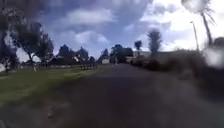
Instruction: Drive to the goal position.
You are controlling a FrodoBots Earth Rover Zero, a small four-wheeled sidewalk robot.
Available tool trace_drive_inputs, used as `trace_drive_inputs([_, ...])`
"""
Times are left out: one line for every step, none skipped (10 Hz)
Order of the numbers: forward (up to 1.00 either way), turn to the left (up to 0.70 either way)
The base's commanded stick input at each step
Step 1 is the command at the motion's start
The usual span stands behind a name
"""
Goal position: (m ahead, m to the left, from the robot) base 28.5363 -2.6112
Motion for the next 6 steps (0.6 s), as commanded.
trace_drive_inputs([0.7, 0.0])
trace_drive_inputs([0.7, 0.0])
trace_drive_inputs([0.69, 0.0])
trace_drive_inputs([0.0, 0.0])
trace_drive_inputs([0.0, 0.0])
trace_drive_inputs([0.0, 0.0])
